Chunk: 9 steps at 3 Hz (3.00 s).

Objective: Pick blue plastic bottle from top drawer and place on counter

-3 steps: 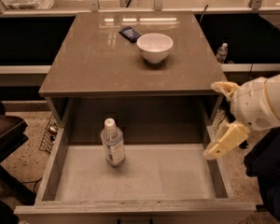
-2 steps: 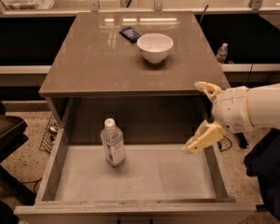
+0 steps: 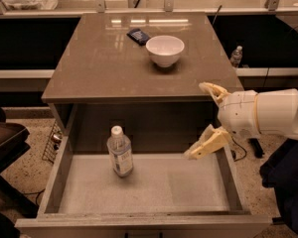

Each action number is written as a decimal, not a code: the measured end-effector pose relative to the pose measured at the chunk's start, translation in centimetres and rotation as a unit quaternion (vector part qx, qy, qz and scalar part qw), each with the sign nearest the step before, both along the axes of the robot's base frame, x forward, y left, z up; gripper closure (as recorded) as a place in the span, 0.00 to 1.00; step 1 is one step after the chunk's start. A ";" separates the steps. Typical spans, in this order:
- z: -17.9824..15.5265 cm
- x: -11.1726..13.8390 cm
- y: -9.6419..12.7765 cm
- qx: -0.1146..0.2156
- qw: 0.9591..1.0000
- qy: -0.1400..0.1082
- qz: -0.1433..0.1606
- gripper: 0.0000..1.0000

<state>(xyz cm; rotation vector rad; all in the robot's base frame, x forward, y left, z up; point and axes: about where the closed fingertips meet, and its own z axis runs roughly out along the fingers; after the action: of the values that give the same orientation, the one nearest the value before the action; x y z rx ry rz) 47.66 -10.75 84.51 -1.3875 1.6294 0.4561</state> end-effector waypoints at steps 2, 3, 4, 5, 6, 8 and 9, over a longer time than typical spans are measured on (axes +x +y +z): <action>-8.7 2.1 9.0 0.106 0.992 0.051 0.048 0.00; -11.6 2.6 12.8 0.159 0.983 0.064 0.073 0.00; -13.4 2.3 15.4 0.197 0.974 0.068 0.094 0.00; -15.1 1.8 17.6 0.228 0.965 0.069 0.113 0.18; -16.0 1.2 19.7 0.249 0.957 0.068 0.129 0.41; -16.0 1.1 20.0 0.249 0.957 0.069 0.132 0.95; -13.5 1.5 20.3 0.228 0.963 0.065 0.131 1.00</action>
Offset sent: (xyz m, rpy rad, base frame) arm 0.0363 0.1533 -0.1491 0.3988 0.1732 0.1723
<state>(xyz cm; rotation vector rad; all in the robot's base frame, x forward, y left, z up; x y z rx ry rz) 49.12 9.54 70.97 -1.2363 1.3302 1.0293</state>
